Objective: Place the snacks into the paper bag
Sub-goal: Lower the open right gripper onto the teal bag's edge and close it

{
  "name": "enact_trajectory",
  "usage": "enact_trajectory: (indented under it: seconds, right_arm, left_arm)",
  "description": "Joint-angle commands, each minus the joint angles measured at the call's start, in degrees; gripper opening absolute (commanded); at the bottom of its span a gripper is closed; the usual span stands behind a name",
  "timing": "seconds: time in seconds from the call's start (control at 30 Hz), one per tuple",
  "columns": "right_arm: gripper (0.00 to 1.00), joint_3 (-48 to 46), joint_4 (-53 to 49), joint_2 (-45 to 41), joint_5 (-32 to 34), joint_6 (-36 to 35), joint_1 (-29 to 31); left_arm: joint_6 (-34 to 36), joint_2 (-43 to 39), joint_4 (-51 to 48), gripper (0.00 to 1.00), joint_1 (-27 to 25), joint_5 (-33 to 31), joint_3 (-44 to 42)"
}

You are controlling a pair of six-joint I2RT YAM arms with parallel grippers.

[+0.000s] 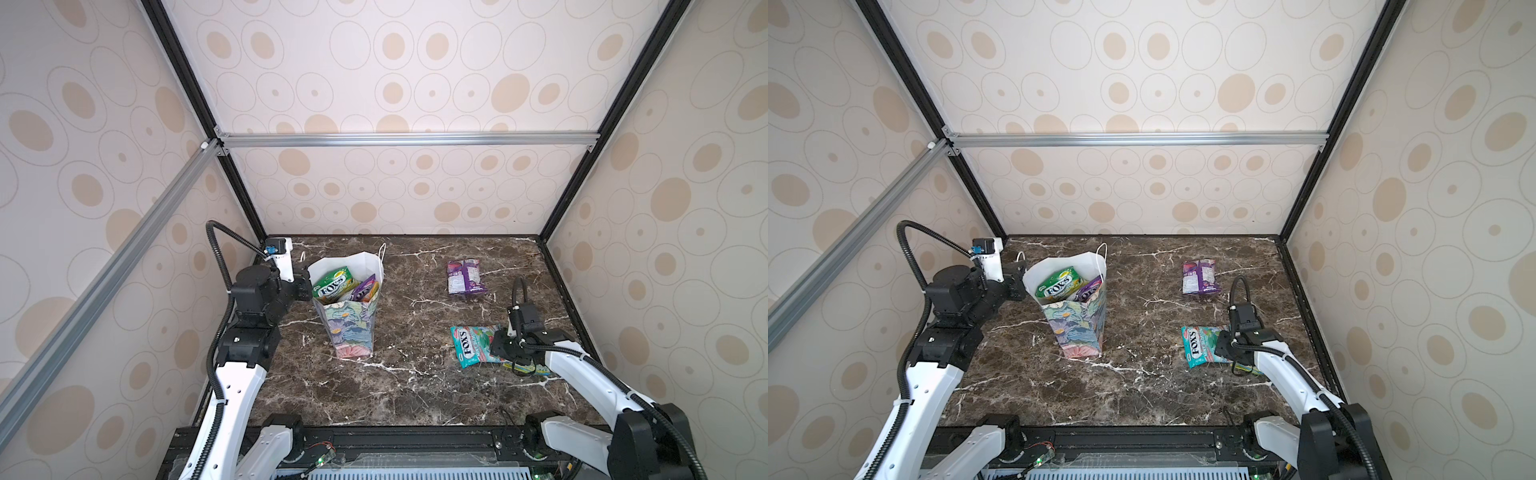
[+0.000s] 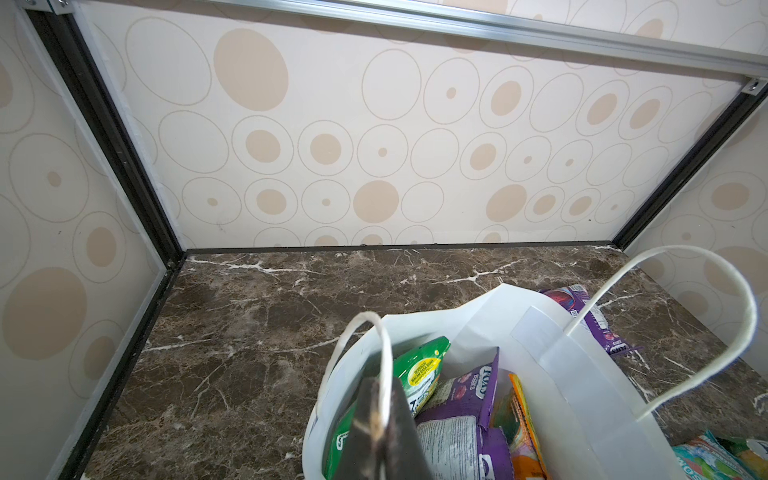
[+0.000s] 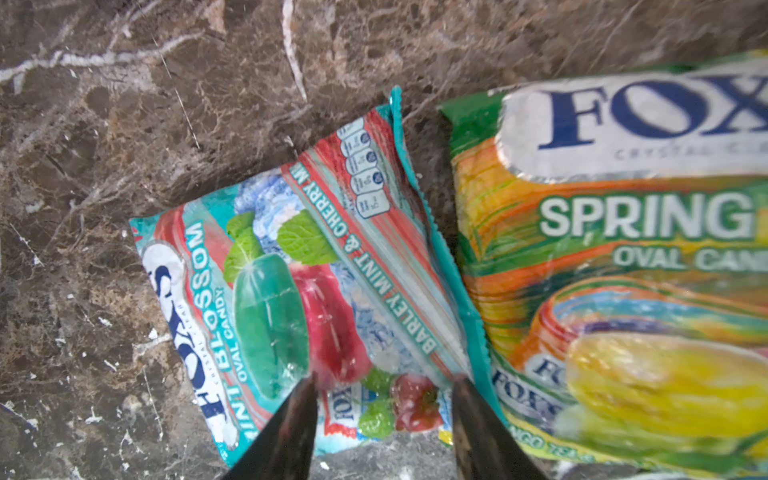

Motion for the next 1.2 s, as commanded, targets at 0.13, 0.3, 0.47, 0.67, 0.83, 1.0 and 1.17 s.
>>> enact_trajectory:
  seconds: [0.13, 0.3, 0.47, 0.67, 0.83, 1.0, 1.17]
  right_arm:
    - [0.56, -1.78, 3.56, 2.75, -8.67, 0.73, -0.20]
    - [0.56, -5.40, 10.28, 0.92, -14.21, 4.84, 2.02]
    - [0.55, -6.59, 15.18, 1.63, -13.85, 9.20, 9.59]
    - [0.56, -1.83, 15.52, 3.71, -11.78, 7.53, 15.79]
    - [0.56, 1.49, 6.36, -2.38, -4.74, 5.72, 15.83]
    - [0.56, -0.80, 1.05, -11.41, 0.76, 7.49, 15.59]
    - [0.58, -4.35, -1.87, -16.60, 2.96, 9.20, 13.86]
  left_arm:
    - [-0.47, -1.03, 1.13, 0.04, 0.24, 0.94, 0.82]
    - [-0.48, -1.01, 1.08, 0.04, 0.24, 0.83, 0.69]
    - [-0.57, -1.07, 1.23, 0.04, 0.22, 0.89, 0.71]
    - [-0.43, -1.13, 1.21, 0.04, 0.22, 0.55, 0.61]
    - [-0.48, -1.12, 1.30, 0.04, 0.25, 0.45, 0.65]
    - [-0.46, -1.27, 1.32, 0.04, 0.26, 0.34, 0.61]
    - [-0.56, -1.12, 1.41, 0.04, 0.26, 0.91, 0.64]
